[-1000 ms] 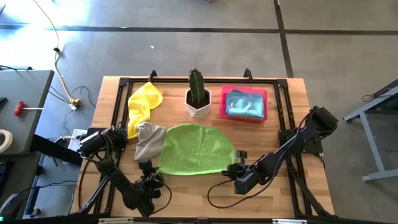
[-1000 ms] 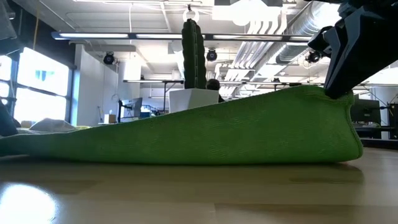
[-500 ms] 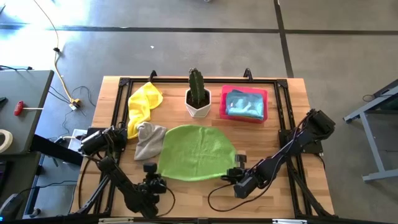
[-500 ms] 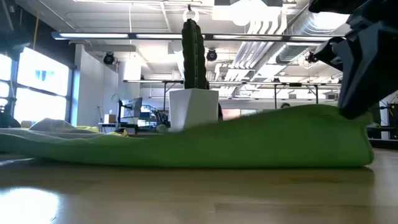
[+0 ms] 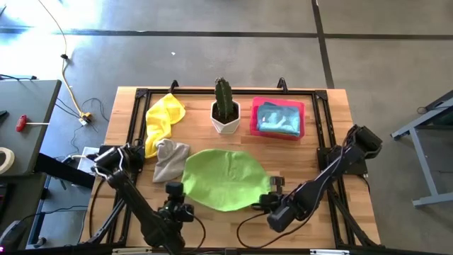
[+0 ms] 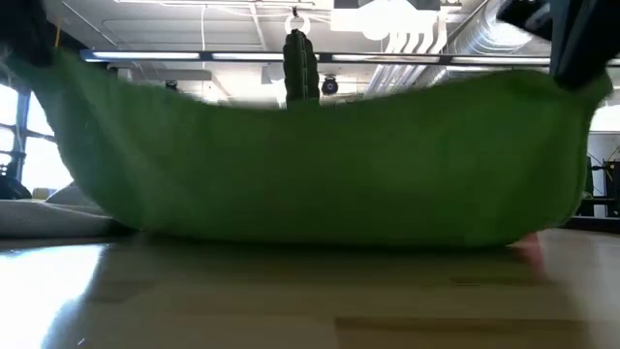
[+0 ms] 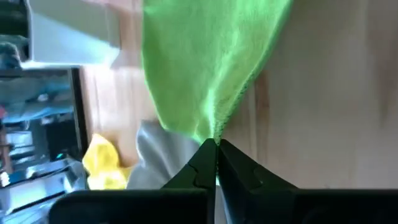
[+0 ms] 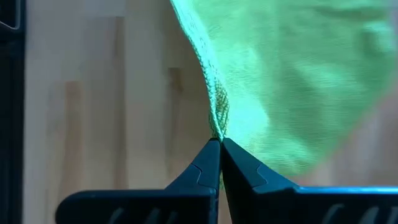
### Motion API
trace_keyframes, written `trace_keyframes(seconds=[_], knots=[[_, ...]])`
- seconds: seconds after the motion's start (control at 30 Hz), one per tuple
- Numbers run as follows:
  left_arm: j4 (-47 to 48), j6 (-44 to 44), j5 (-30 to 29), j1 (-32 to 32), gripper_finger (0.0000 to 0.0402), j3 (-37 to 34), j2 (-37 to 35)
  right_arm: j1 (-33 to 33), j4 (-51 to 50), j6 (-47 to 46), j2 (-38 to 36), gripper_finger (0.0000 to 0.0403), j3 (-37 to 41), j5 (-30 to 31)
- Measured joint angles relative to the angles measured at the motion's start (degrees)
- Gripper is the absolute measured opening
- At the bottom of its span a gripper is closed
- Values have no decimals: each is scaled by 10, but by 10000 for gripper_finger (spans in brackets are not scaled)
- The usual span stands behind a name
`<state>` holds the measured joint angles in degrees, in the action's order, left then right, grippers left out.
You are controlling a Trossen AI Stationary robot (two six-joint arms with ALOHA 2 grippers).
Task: Fold microfiber towels
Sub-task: Fold the yellow green towel
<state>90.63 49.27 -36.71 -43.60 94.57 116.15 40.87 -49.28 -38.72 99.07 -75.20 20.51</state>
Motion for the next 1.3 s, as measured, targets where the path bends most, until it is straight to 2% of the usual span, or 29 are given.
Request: trace_keyframes(seconds=[0.13,0.3,0.47,0.73,1.0,1.17,1.3], knots=[[-9,-38,-12,6,0,24,-34,10,-141,-26,0,0,-83,38],[-18,-59,-64,15,0,31,-90,20,-291,-56,0,0,-177,87],[-7,-85,-105,43,0,28,-150,8,-408,-74,0,0,-221,114],[-6,-216,-176,151,0,28,-222,-68,-407,66,-20,0,-215,145],[-7,-274,-193,254,0,27,-258,-148,-408,142,-69,0,-215,195],[-9,-285,-231,285,0,27,-264,-186,-408,147,-122,0,-215,216],[-9,-245,-196,294,0,27,-265,-203,-409,84,-139,0,-215,182]])
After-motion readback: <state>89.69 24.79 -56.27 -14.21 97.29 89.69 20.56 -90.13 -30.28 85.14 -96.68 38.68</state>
